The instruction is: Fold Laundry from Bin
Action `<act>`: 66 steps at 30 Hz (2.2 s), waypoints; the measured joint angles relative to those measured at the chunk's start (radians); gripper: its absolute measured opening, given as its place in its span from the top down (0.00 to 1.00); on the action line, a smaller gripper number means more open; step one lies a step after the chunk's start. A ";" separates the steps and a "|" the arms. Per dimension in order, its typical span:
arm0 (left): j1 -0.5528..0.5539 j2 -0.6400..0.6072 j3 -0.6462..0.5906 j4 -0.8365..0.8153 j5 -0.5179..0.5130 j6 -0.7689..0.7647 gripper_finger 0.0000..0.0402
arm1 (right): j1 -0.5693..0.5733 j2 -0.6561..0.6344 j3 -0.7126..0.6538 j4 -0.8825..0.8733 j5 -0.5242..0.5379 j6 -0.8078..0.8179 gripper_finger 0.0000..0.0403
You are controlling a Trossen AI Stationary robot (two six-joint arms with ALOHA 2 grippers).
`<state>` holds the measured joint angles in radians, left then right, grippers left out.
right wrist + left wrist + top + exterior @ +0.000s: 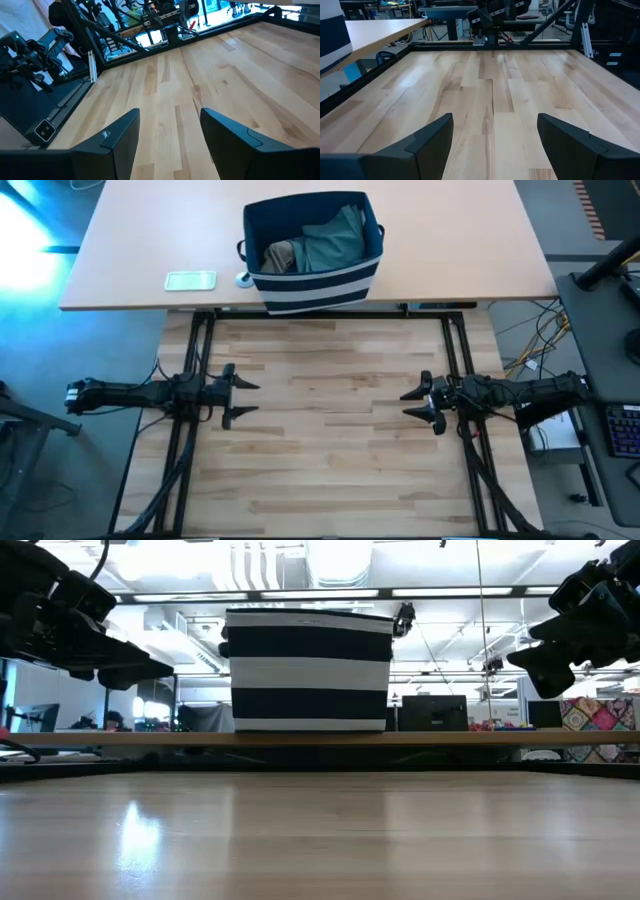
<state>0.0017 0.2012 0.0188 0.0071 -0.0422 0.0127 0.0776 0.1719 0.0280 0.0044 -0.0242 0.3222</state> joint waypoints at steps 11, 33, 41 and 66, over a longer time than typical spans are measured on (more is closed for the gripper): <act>0.000 0.000 0.000 0.000 0.000 0.000 0.32 | 0.000 0.000 0.000 0.000 0.000 0.000 0.49; 0.000 0.000 0.000 0.000 0.000 0.000 0.32 | 0.000 0.000 0.000 0.000 0.000 0.000 0.49; 0.001 0.003 -0.004 0.062 -0.021 -0.010 0.32 | 0.000 0.000 0.000 0.000 0.000 0.000 0.49; 0.002 0.273 0.278 0.687 -0.037 -0.155 0.32 | 0.000 0.000 0.000 0.000 0.000 0.000 0.49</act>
<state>0.0036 0.4745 0.2964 0.6938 -0.0795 -0.1425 0.0777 0.1719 0.0280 0.0041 -0.0246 0.3222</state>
